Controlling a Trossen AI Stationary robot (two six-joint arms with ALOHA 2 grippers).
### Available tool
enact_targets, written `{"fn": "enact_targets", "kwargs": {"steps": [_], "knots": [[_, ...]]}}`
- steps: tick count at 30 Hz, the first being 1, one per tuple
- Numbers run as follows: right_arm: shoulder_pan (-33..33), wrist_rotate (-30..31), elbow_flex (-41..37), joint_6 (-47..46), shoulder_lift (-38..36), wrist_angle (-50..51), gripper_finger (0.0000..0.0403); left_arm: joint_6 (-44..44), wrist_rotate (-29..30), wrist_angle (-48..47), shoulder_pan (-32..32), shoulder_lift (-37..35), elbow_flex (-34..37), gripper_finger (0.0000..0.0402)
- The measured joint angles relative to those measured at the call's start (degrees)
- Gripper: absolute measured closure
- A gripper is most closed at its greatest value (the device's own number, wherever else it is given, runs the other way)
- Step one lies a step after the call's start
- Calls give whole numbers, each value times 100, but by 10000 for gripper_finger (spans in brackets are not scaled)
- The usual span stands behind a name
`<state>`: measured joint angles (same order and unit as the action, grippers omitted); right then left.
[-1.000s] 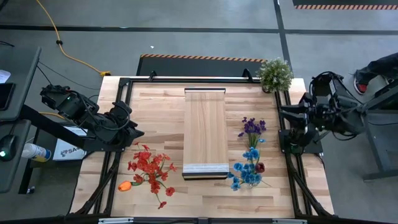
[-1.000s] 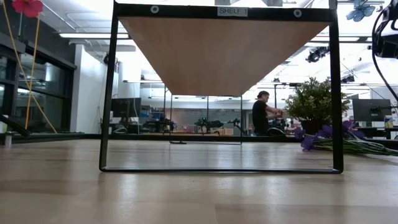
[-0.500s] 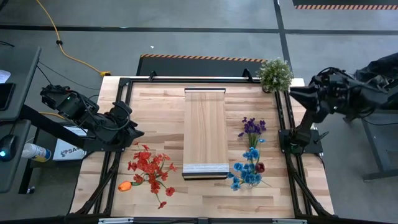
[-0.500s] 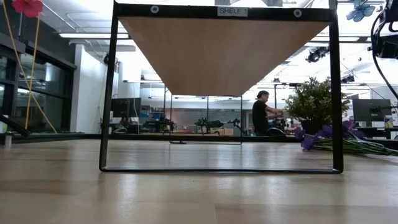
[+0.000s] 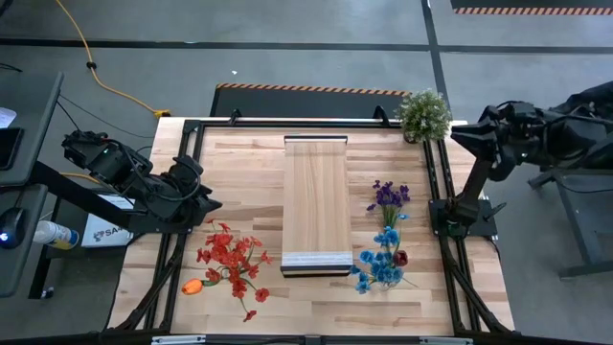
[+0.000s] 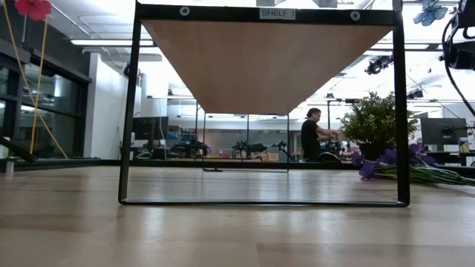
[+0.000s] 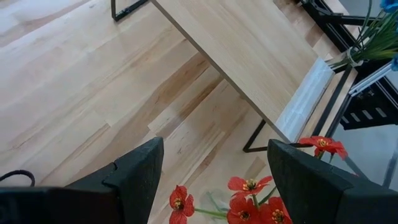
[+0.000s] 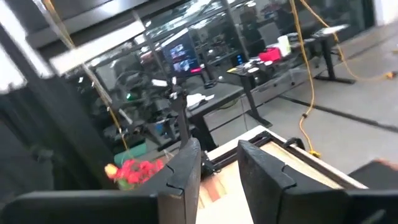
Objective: Pick and place flowers into a vace then onto a shelf
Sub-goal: Put the violet flowers into the right transparent vase
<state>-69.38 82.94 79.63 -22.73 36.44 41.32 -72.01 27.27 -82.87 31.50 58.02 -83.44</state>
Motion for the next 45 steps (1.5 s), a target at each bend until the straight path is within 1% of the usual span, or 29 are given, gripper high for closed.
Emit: {"fn": "enact_targets", "kwargs": {"steps": [6, 14, 22, 26, 29, 33, 36, 39, 42, 45], "knots": [[0, 49, 376, 640, 190, -17, 317, -1, 84, 2, -2, -1, -1, 80], [0, 74, 1214, 1523, 584, -21, 310, -22, 91, 10, -1, -1, 0, 80], [-2, 485, 1835, 1733, 1000, -3, 308, -24, 91, 17, 0, 0, 0, 82], [-2, 611, 1926, 1864, 1141, 0, 308, -26, 91, 17, 0, 0, 0, 80], [-2, 589, 1890, 1797, 1203, 8, 308, -26, 90, 18, -2, 0, 0, 82], [-2, 230, 1885, 1328, 1379, 397, 308, -28, 171, 19, -2, 0, 0, 81], [0, 100, 1881, 894, 1593, 777, 308, -28, 224, 17, -2, 0, -1, 80], [80, -128, 1879, 505, 1775, 932, 308, -28, 225, 24, -1, 0, 0, 82], [461, -683, 1889, 178, 1946, 1065, 308, -29, 225, 46, 0, -2, -1, 82], [1090, -1350, 1896, -247, 2127, 1393, 308, -31, 227, 48, 0, 0, 0, 80]]}}
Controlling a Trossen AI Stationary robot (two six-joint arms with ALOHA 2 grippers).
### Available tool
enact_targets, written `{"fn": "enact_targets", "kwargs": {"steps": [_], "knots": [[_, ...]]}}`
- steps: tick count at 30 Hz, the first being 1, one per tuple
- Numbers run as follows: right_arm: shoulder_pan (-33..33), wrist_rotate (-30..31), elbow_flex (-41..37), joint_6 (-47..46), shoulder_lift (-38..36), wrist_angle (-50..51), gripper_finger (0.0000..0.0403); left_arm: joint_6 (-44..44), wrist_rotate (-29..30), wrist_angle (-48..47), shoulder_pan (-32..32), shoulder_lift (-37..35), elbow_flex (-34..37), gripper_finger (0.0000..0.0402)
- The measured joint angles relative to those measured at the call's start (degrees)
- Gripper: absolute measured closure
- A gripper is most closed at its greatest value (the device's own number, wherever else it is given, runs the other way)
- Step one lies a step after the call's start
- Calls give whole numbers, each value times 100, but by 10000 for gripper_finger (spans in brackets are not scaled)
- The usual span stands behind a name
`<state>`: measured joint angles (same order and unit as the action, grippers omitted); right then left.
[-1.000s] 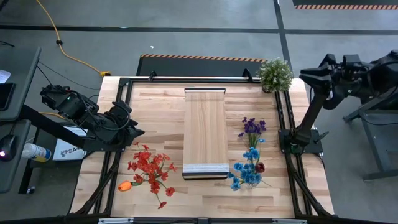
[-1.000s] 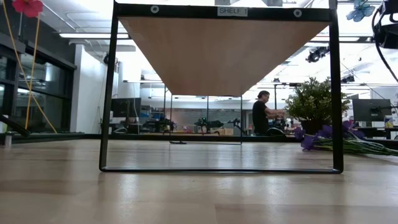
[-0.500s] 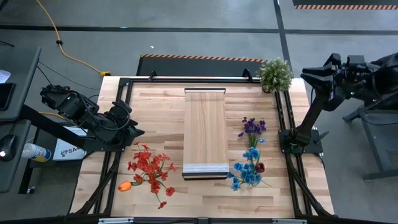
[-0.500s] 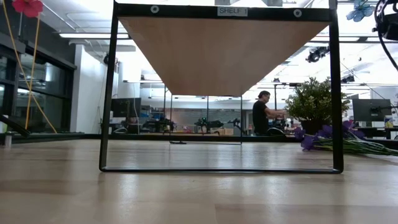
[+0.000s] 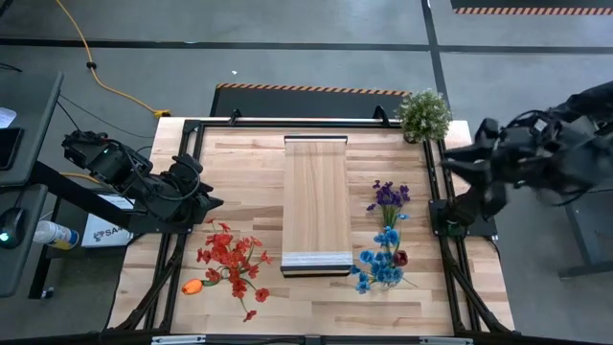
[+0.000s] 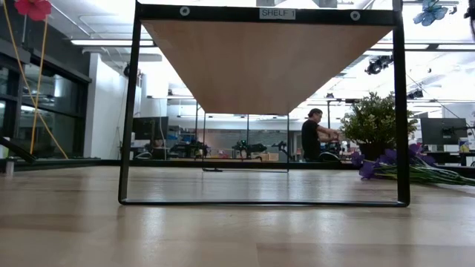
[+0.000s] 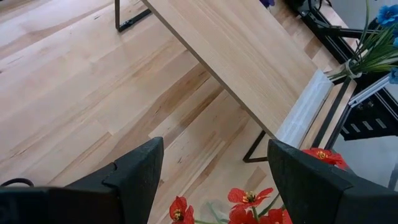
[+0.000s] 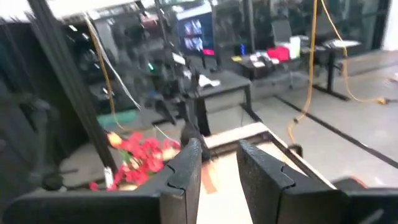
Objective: Pick and place flowers into a vace then onto a shelf
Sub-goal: Put the violet flowers into the right transparent vase
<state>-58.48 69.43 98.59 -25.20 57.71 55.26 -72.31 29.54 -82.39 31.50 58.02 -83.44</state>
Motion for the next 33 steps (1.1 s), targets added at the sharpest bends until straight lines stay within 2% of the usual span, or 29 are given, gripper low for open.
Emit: {"fn": "enact_targets", "kwargs": {"steps": [6, 9, 15, 21, 25, 33], "knots": [[1694, -1776, -5, -1150, 401, 1073, 308, -2, -4, 15, 1, 0, -2, 82], [2475, -2291, -7, -1511, 490, 1554, 309, -2, -7, 15, 1, 0, 0, 80], [3546, -2567, -2, -1516, 449, 1943, 309, 0, -11, 13, 1, -1, -1, 82], [4357, -3052, 0, -1996, 408, 2551, 309, 2, -17, 8, 1, 0, 0, 80], [4722, -3297, -5, -2132, 466, 2926, 309, 34, -4, -2, 1, 0, 0, 82], [5065, -3273, -7, -1800, 586, 2993, 309, 120, -2, 0, 1, 0, 0, 81]]}}
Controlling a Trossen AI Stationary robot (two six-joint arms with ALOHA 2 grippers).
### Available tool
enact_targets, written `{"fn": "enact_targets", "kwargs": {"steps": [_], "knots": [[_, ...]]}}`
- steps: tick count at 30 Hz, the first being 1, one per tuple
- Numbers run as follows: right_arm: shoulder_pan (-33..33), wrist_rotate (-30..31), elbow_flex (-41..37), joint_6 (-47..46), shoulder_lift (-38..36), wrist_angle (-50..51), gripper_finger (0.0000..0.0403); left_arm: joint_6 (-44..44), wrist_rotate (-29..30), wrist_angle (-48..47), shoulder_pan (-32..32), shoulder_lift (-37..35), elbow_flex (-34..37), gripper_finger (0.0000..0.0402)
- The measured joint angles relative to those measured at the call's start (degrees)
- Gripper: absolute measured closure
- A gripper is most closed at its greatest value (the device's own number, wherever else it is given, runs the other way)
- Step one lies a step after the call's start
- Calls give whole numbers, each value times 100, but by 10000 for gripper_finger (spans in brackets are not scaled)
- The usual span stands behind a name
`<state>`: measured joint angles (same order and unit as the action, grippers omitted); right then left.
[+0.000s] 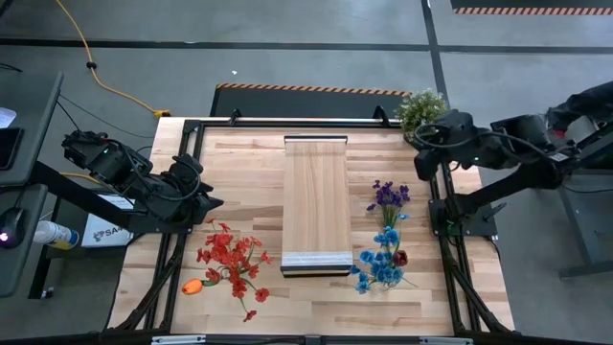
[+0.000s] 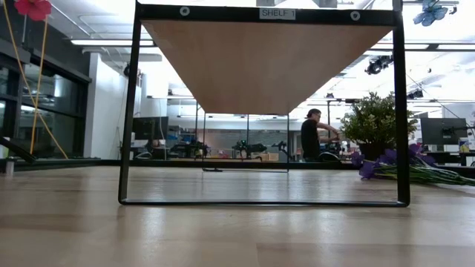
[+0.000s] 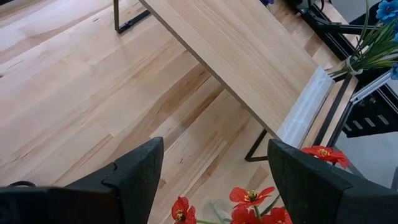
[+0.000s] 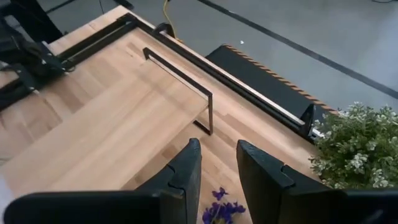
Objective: Pick and place flowers into a vace then onto a shelf
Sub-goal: Put the violet flowers into the right transparent vase
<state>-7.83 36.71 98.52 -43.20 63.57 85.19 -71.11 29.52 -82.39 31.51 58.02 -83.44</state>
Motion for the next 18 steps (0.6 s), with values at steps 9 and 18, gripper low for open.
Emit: {"fn": "enact_targets", "kwargs": {"steps": [9, 18], "knots": [[76, 542, 0, 18, 88, -9, 309, 17, 7, 0, 0, 0, 0, 80], [76, 306, 0, 15, 90, -9, 309, 39, 20, -2, 0, 0, 0, 80]]}}
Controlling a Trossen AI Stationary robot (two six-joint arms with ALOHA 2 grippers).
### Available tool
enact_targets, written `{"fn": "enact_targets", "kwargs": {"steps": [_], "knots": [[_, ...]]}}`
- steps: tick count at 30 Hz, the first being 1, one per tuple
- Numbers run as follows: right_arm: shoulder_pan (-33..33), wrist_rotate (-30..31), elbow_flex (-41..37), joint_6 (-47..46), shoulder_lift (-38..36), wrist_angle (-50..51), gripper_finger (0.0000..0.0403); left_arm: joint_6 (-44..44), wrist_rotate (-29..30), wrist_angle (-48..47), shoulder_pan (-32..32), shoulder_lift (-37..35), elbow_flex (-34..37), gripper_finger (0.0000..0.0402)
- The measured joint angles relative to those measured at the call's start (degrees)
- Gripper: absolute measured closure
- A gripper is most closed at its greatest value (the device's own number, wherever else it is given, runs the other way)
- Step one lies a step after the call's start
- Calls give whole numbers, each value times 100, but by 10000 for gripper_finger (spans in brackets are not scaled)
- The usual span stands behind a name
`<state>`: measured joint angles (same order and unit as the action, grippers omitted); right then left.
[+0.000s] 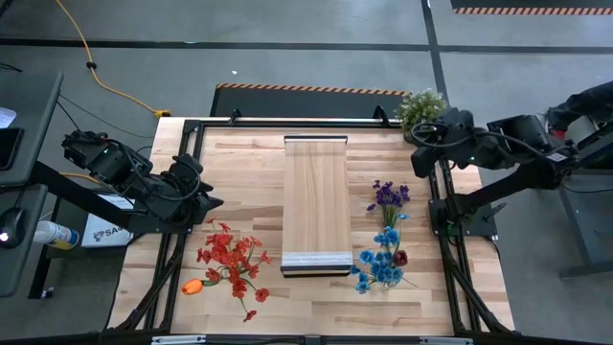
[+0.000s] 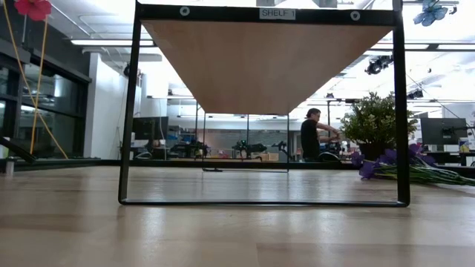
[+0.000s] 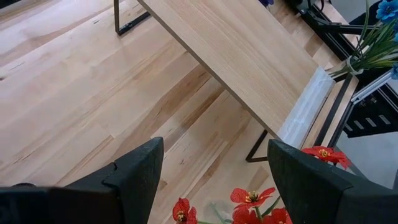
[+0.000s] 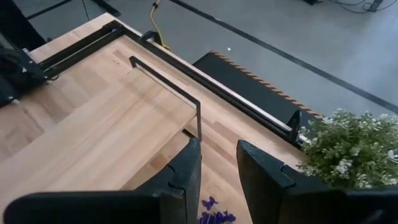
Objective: Pick and place flowers into a vace then onto a shelf
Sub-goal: Put the violet flowers into the right transparent vase
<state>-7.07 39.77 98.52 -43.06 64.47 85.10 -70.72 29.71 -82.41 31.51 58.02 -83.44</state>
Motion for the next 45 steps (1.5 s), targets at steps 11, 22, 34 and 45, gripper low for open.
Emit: {"fn": "enact_targets", "kwargs": {"steps": [11, 22, 34, 45], "knots": [[-2, -358, 0, -41, 9, 0, 309, 0, -2, 0, 0, -2, 0, 80], [-4, -264, 0, 199, 9, 0, 309, -2, -4, -2, 0, 0, 0, 81], [-3, -892, 0, -22, 9, 109, 309, -2, -9, -2, 0, 0, -2, 82], [-2, -2428, -830, -1342, -238, 489, 308, -4, -15, 0, 0, 0, -1, 82]]}}
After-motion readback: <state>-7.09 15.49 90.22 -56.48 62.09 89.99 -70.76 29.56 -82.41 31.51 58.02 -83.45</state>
